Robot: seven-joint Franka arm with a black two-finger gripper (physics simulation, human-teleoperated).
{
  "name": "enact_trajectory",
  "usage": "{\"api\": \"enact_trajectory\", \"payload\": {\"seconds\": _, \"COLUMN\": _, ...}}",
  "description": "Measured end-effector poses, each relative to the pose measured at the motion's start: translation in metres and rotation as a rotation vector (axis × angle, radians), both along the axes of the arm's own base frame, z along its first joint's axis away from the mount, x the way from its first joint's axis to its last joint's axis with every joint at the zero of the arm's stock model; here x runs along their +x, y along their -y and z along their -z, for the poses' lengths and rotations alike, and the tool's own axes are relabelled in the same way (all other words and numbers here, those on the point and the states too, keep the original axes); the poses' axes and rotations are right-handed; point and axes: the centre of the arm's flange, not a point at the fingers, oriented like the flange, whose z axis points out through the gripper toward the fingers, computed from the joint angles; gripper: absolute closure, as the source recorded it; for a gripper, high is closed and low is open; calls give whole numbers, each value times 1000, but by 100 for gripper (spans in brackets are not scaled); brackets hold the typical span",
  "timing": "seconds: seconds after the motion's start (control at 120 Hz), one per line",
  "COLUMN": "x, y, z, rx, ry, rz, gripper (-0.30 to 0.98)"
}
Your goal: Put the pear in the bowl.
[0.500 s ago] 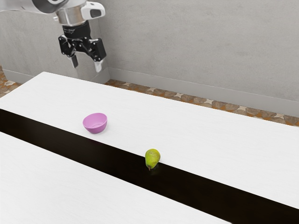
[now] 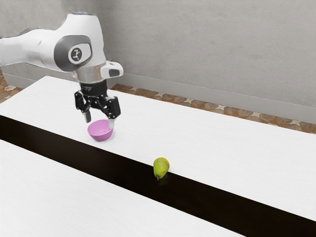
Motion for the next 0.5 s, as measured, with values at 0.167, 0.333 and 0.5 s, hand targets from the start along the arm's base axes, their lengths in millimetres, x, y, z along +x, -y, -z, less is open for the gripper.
{"api": "enact_trajectory", "payload": {"seconds": 0.167, "x": 4, "y": 18, "z": 46, "rx": -7, "ry": 29, "rz": 9, "gripper": 0}}
{"api": "enact_trajectory", "payload": {"seconds": 0.333, "x": 27, "y": 45, "z": 79, "rx": -24, "ry": 95, "rz": 20, "gripper": 0}}
{"api": "enact_trajectory", "payload": {"seconds": 0.5, "x": 37, "y": 70, "z": 101, "rx": -44, "ry": 119, "rz": 26, "gripper": 0}}
